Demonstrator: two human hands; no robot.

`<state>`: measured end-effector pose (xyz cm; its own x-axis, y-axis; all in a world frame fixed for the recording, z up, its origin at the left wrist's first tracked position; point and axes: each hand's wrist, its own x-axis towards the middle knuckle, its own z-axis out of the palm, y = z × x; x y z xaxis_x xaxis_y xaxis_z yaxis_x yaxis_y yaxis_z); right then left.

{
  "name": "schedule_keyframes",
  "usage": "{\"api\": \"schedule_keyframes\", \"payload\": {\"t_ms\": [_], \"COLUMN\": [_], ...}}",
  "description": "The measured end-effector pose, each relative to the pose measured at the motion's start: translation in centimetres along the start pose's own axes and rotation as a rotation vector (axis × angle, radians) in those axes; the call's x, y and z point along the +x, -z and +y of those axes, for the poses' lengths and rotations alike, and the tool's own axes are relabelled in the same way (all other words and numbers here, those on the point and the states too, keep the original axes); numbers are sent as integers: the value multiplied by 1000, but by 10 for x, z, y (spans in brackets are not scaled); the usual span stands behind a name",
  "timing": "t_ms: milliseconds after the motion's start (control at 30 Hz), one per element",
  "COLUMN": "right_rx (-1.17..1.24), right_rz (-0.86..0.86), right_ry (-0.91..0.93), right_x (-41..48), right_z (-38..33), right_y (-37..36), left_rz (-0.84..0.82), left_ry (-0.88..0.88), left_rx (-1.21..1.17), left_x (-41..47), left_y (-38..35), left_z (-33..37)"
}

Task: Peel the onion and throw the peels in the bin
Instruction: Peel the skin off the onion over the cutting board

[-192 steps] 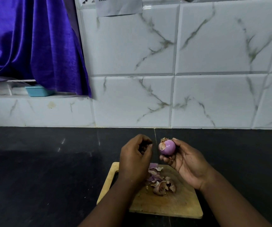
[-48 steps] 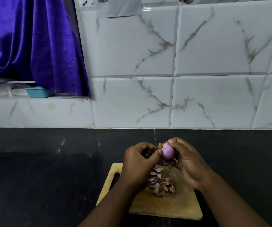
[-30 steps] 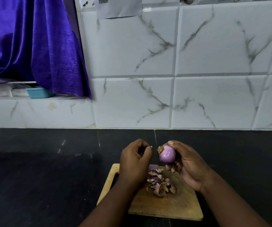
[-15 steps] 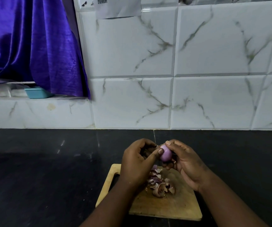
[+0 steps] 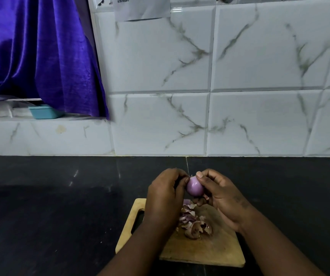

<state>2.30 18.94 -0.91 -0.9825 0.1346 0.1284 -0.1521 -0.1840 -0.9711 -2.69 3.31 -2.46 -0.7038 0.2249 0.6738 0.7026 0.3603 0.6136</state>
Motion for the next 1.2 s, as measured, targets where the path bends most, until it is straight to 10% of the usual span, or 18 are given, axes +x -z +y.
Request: {"api": "schedule_keyframes", "payload": {"t_ms": [333,1200], "right_rx": [243,314], "right_rz": [76,94], "right_ry": [37,-61], "right_x": [1,8], "right_z": [-7,6], "right_y": [3,5], "left_rz": [-13,-66], "left_ry": [316,16], "left_rx": [-363,-140], "left_x": [6,0], "left_y": [-4,-5], "left_z": [-13,-7]}}
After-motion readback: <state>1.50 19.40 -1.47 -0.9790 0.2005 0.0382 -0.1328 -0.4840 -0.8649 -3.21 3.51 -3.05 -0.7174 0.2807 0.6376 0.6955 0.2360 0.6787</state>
